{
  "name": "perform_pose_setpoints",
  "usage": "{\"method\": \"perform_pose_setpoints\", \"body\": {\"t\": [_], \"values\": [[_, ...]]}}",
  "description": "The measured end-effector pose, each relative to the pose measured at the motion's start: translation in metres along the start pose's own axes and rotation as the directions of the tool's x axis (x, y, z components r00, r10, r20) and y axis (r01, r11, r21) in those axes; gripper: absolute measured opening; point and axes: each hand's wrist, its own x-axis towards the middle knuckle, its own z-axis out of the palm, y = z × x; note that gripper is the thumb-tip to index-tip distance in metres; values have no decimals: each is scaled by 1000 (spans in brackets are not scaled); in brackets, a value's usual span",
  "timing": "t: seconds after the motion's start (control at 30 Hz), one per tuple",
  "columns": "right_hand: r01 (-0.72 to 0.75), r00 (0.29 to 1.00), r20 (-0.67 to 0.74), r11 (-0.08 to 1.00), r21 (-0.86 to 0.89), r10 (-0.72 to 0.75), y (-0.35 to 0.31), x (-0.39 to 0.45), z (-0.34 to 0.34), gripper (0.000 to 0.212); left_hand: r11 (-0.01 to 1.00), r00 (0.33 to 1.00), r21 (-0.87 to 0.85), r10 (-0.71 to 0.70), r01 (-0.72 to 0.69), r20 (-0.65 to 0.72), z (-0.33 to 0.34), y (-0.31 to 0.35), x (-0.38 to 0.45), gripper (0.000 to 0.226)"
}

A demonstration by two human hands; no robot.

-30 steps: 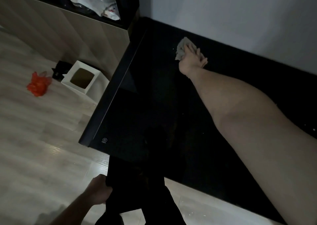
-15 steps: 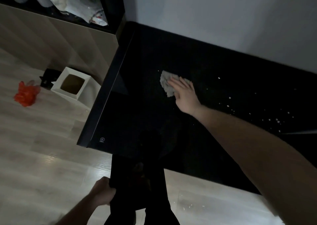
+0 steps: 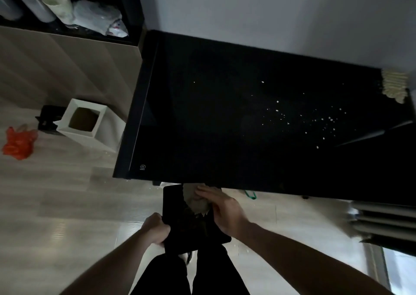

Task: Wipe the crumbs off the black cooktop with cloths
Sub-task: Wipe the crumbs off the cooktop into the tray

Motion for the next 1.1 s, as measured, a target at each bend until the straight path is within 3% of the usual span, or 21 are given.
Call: {"method": "perform_pose_setpoints", "body": {"t": [0.1, 0.2, 0.33, 0.5, 0.57, 0.7, 0.83, 0.97, 1.1], "values": [[-84, 991, -99, 992, 96, 94, -15, 14, -21, 69, 999, 1000, 43, 19, -18, -7, -4, -4, 0, 36], [-78, 959, -256, 983, 164, 119, -25, 61, -53, 67, 996, 999, 82, 36, -35, -10, -7, -11, 7, 39], [-130, 933, -338, 991, 5, 124, -37, 153, -100, 62, 993, 998, 101, 62, -60, -13, -14, -10, 8, 32], [-177, 921, -363, 982, -68, 141, -38, 270, -124, 65, 982, 995, 163, 101, -99, -2, -20, -10, 19, 12], [-183, 939, -311, 978, -96, 145, -35, 310, -124, 67, 978, 992, 168, 123, -122, 9, -20, -12, 29, 12], [-247, 965, -172, 900, -359, 196, -24, 355, -107, 75, 977, 990, 169, 139, -133, -23, -16, -17, 42, 14], [-144, 987, -133, 885, -442, 94, -16, 318, -89, 77, 988, 994, 125, 100, -94, -38, -13, -22, 42, 12], [21, 995, -85, 924, -383, -58, 0, 221, -70, 69, 993, 997, 90, 73, -72, -15, -14, -17, 35, 12], [48, 995, -67, 950, -308, -72, 13, 108, -42, 73, 996, 999, 78, 44, -44, 2, -10, -6, 32, 22]]}}
